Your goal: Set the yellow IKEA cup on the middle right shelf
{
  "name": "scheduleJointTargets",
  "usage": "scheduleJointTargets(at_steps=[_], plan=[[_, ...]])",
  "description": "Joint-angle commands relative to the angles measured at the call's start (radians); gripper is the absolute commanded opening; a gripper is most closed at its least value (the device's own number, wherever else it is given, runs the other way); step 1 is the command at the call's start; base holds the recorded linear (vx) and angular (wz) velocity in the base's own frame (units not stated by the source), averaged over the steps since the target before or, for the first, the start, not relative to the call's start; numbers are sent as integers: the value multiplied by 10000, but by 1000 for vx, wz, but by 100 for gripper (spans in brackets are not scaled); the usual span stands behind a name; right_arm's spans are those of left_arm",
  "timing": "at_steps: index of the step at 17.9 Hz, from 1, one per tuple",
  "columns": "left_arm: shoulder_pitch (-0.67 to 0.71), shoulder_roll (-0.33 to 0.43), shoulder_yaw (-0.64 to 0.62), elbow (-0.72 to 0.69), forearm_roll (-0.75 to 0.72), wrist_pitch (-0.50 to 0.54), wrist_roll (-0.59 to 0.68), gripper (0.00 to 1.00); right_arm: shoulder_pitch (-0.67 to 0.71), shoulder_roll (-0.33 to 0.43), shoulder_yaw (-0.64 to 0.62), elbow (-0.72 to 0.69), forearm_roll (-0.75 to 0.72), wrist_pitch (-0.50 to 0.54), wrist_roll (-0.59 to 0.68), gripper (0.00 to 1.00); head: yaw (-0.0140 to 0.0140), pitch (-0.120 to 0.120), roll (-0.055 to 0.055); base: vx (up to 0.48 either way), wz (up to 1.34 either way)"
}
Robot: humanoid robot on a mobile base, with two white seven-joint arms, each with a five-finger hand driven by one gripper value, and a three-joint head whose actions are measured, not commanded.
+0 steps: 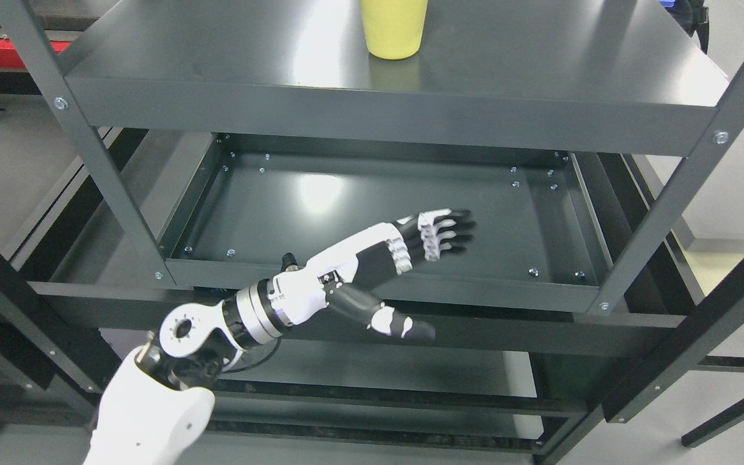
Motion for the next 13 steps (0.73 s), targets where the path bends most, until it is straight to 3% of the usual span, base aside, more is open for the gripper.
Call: scheduleJointTargets(at_steps=[1,3,6,9,13], plan=[[702,-1755,1305,2497,-3291,-740,4457,98,138,-175,169,0,-245,7,8,99,0,0,0,-16,-26],[1206,-1781,1397,2268,-3535,-770,4928,98,138,-175,169,0,-245,7,8,99,0,0,0,-8,-13],[1836,-1781,1766,1518,-3813,-2026,4989,98,138,-175,169,0,-245,7,8,99,0,0,0,0,0],[2191,-1781,1766,77,-3813,-729,5417,99,138,-175,169,0,-245,7,8,99,0,0,0,0,0],[2206,-1781,1643,-1092,-3813,9,5908,99,138,-175,169,0,-245,7,8,99,0,0,0,0,0]])
